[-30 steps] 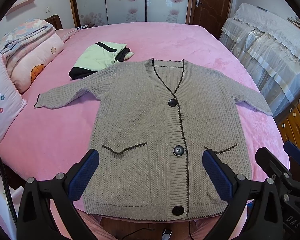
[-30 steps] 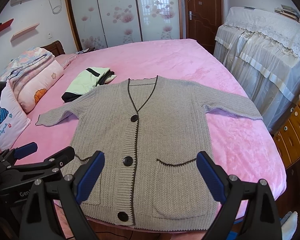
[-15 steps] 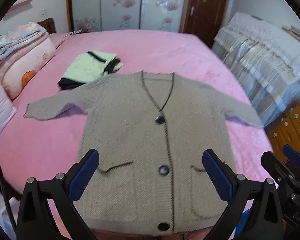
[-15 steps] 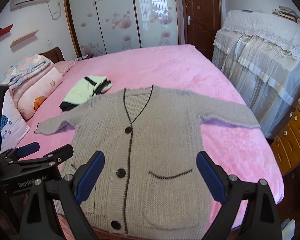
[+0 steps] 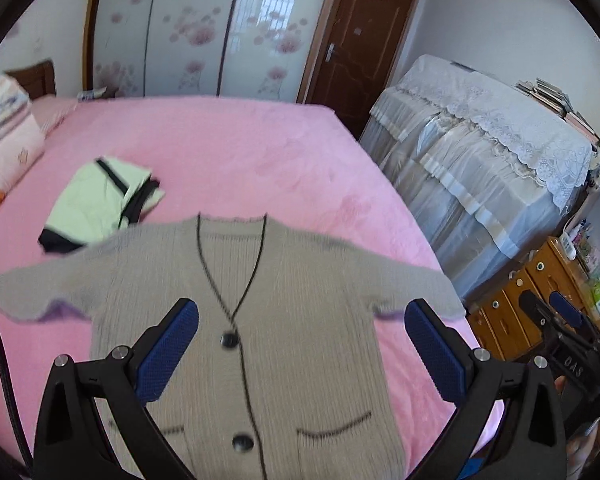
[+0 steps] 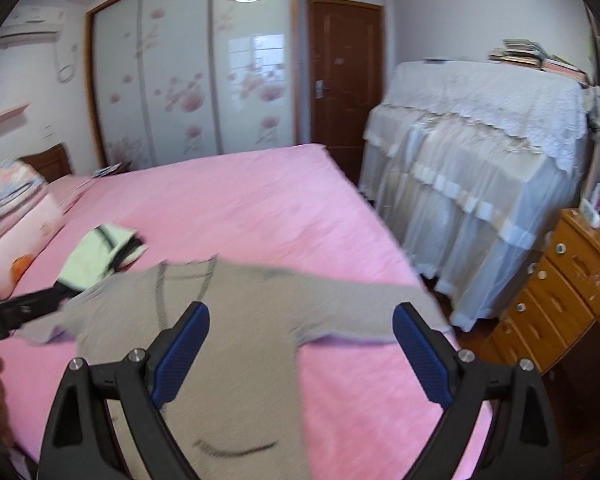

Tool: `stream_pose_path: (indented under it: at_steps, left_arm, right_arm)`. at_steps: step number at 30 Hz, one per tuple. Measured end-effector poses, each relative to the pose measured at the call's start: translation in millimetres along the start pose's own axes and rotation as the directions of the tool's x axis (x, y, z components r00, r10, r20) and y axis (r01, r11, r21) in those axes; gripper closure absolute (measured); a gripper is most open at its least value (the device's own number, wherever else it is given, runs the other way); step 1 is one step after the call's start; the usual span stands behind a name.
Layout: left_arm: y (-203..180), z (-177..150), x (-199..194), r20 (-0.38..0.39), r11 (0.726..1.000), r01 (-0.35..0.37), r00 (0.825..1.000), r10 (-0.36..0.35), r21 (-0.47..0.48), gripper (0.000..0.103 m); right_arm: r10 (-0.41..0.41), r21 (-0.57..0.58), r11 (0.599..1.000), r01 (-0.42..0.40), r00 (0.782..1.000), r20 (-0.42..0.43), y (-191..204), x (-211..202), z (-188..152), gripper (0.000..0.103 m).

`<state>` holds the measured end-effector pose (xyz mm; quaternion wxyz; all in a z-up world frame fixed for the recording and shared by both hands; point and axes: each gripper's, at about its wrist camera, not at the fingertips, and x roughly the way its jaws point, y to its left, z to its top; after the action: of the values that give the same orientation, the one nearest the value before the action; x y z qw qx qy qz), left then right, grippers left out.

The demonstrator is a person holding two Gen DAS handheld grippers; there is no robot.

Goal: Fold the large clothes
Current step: 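Move the right tool to the cardigan sleeve and grasp its cuff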

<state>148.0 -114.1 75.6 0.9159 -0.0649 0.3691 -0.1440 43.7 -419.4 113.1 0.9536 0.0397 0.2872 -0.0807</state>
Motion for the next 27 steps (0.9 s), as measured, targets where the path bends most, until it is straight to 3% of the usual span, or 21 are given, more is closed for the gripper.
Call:
stream_pose_path:
  at_steps: [6, 12, 15, 18, 20, 23, 27]
  left_arm:
    - [-48.2, 24.2, 64.0, 0.054, 0.999, 0.016, 0.998, -0.018, 0.046, 0.001]
    - [-91.6, 12.8, 153.4, -0.004, 0.993, 0.002, 1.0, -0.002, 0.115, 0.001]
    - [-113.0, -4.7, 196.2, -0.038, 0.983, -0.046, 0.998, 0.054, 0.177, 0.001]
    - [-121.3, -19.9, 240.5, -0.129, 0.988, -0.024, 0.991, 0.044, 0.15, 0.002]
    - [-124.5, -29.8, 266.3, -0.19, 0.992, 0.001, 0.981, 0.024, 0.128, 0.012]
    - [-130.0, -43.8, 290.9, -0.228, 0.991, 0.015, 0.974, 0.016, 0.133, 0.013]
    - [-137.2, -53.7, 306.0, -0.248, 0.987, 0.035, 0.969, 0.005, 0.157, 0.013]
  right_arm:
    - [-0.003, 0.156, 0.988, 0.019, 0.995, -0.099, -88.8, 79.9, 4.0, 0.009]
    - [0.015, 0.346, 0.935, 0.077, 0.966, -0.257, -168.8, 173.8, -36.3, 0.012]
    - [0.033, 0.446, 0.887, 0.118, 0.948, -0.316, -202.3, 214.4, -66.7, 0.013]
    - [0.052, 0.525, 0.84, 0.141, 0.941, -0.335, -226.1, 240.6, -88.2, 0.014]
    - [0.077, 0.591, 0.791, 0.156, 0.934, -0.349, -242.4, 259.1, -105.8, 0.016]
    - [0.118, 0.666, 0.726, 0.172, 0.923, -0.367, -257.7, 284.8, -124.5, 0.024]
    - [0.09, 0.679, 0.699, 0.223, 0.915, -0.393, -264.9, 309.1, -137.0, 0.037]
